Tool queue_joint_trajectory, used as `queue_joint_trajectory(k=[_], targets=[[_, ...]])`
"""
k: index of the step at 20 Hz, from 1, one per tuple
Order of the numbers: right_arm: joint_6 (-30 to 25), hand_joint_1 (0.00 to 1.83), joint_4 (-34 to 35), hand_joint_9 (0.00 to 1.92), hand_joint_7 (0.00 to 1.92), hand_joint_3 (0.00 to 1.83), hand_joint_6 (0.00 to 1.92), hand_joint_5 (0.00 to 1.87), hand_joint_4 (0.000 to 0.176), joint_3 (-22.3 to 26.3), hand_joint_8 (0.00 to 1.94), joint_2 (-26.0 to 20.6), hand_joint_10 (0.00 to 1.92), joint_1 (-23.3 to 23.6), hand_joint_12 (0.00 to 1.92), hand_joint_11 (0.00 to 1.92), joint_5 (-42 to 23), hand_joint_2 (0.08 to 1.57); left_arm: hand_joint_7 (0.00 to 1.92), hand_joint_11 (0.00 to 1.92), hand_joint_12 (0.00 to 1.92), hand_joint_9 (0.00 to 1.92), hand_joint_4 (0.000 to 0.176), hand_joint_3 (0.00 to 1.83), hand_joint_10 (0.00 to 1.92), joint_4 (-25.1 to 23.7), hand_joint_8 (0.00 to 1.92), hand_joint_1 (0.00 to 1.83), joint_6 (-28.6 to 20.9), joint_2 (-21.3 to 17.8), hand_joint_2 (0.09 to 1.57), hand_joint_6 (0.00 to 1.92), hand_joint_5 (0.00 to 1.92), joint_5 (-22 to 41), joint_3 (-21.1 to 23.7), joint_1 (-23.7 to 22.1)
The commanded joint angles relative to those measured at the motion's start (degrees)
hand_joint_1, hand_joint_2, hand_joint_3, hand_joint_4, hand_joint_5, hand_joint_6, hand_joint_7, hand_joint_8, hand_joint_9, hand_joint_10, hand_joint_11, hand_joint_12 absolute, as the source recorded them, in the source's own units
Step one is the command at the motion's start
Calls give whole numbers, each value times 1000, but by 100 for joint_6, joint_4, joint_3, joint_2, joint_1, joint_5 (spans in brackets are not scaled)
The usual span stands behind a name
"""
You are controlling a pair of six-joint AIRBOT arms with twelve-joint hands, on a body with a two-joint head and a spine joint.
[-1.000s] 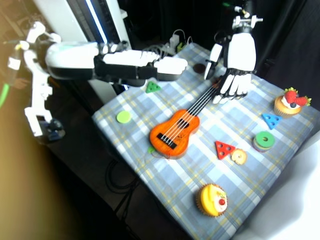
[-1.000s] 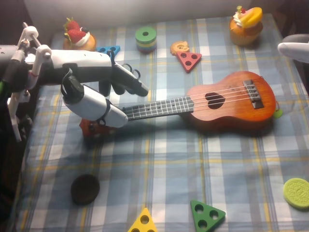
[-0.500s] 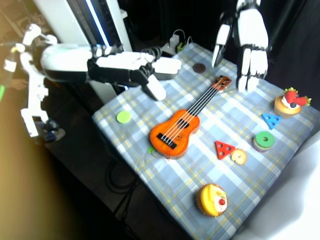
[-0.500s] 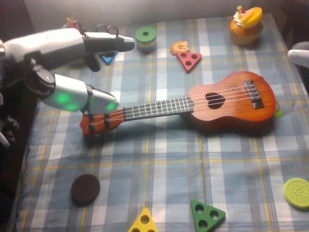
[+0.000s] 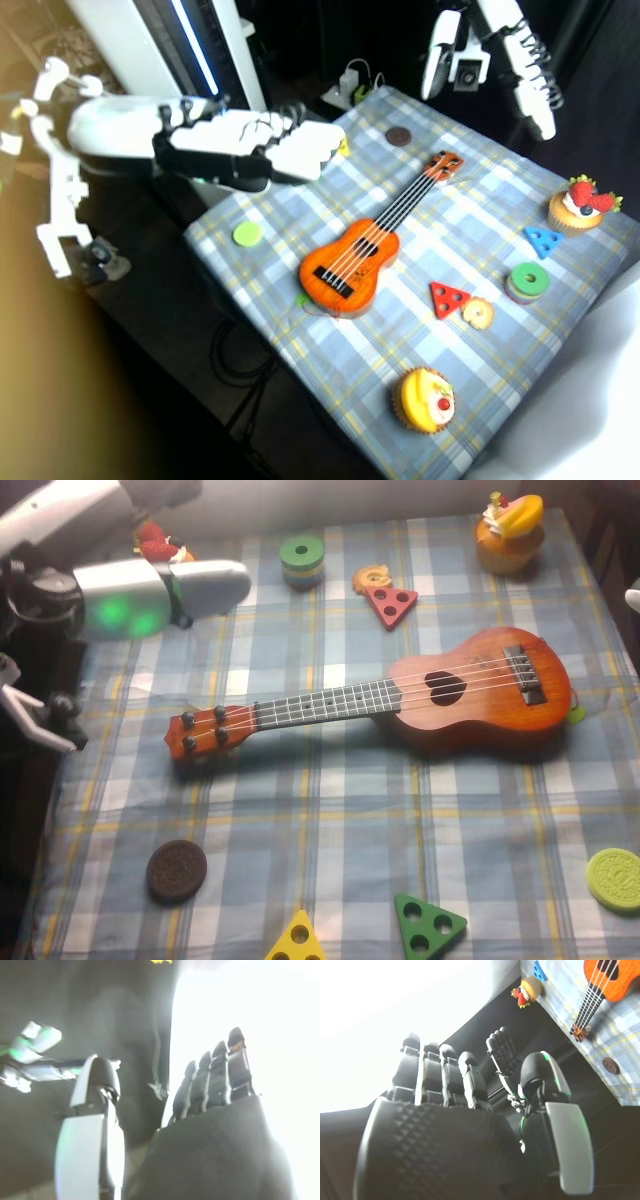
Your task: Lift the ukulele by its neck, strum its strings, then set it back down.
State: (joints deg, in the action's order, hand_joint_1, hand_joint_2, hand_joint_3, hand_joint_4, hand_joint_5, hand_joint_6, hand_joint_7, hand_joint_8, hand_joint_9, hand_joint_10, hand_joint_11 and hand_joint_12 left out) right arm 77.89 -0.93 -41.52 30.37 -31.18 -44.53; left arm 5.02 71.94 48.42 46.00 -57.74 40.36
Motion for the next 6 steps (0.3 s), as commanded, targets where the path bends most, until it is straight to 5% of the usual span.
queue_joint_trajectory(k=[1, 2, 3, 4, 5, 6], targets=[[14, 392, 170, 0, 0, 0, 0, 0, 43, -17, 0, -7, 0, -27, 0, 0, -1012, 1333, 0, 0, 255, 0, 51, 0, 0, 148, 0, 736, -33, 24, 1250, 0, 0, 1096, 10, -11], [14, 392, 250, 0, 0, 0, 0, 0, 43, -19, 0, 21, 0, -148, 0, 0, -1161, 1333, 0, 0, 255, 0, 51, 0, 0, 219, 0, 736, -34, 32, 1250, 0, 0, 1270, 30, 26], [14, 416, 353, 0, 0, 0, 0, 0, 43, -30, 0, 66, 0, -284, 0, 0, -1313, 1326, 0, 0, 9, 0, 52, 0, 0, 247, 0, 798, -34, 46, 1244, 0, 0, 1408, 57, 68], [14, 411, 450, 0, 0, 0, 0, 0, 40, -42, 0, 117, 0, -408, 0, 0, -1472, 1315, 0, 0, 1, 0, 81, 2, 0, 270, 0, 680, -35, 52, 1258, 0, 0, 1568, 91, 126], [14, 411, 558, 0, 0, 0, 0, 0, 40, -43, 0, 155, 0, -561, 0, 0, -1660, 1315, 0, 0, 1, 0, 81, 2, 0, 327, 0, 680, -37, 53, 1258, 0, 0, 1814, 144, 223], [14, 451, 637, 0, 0, 0, 0, 0, 19, -36, 0, 174, 0, -695, 17, 28, -1834, 1311, 0, 0, 0, 0, 76, 13, 0, 373, 0, 654, -53, 50, 1288, 0, 0, 2051, 184, 313]])
